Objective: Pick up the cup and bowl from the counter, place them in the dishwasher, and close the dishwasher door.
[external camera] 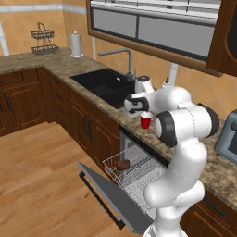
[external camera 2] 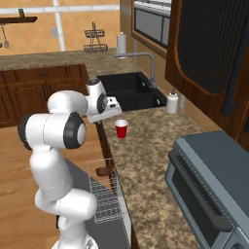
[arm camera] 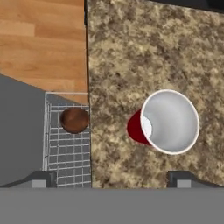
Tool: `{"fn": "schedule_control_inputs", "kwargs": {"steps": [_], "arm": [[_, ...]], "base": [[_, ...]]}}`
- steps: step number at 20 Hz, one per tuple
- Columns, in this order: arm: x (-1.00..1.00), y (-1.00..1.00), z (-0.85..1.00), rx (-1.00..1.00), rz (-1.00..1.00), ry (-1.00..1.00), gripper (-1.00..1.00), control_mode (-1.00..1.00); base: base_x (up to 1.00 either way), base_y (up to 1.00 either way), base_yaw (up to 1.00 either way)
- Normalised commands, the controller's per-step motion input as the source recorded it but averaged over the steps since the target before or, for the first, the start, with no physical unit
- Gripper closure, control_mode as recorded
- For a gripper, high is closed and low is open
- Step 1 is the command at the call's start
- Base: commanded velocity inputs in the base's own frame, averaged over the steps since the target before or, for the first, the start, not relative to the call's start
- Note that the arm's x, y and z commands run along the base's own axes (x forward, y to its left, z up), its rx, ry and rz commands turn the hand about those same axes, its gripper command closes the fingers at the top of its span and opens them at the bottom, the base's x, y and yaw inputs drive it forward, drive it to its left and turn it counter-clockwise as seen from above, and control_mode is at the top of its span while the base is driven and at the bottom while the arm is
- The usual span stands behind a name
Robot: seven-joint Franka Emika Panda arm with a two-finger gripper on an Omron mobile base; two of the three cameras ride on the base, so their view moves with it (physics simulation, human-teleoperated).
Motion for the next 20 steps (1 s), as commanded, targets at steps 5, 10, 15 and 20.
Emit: {"fn": "schedule_control_inputs", "kwargs": {"steps": [5,10,15,20], "arm": [[0.33,-0.27,-0.41,0.00,0.00,0.09,-1.00,-1.00],[0.35,-0.12,-0.29,0.00,0.00,0.05,-1.00,-1.00],[0.41,-0.01,-0.14,0.00,0.00,0.01,-1.00,-1.00],[0.15,-0.01,-0.23,0.00,0.00,0.01,-1.00,-1.00]], "base": [[0.00,0.00,0.00],[0.00,0.00,0.00],[0.00,0.00,0.00],[0.00,0.00,0.00]]}}
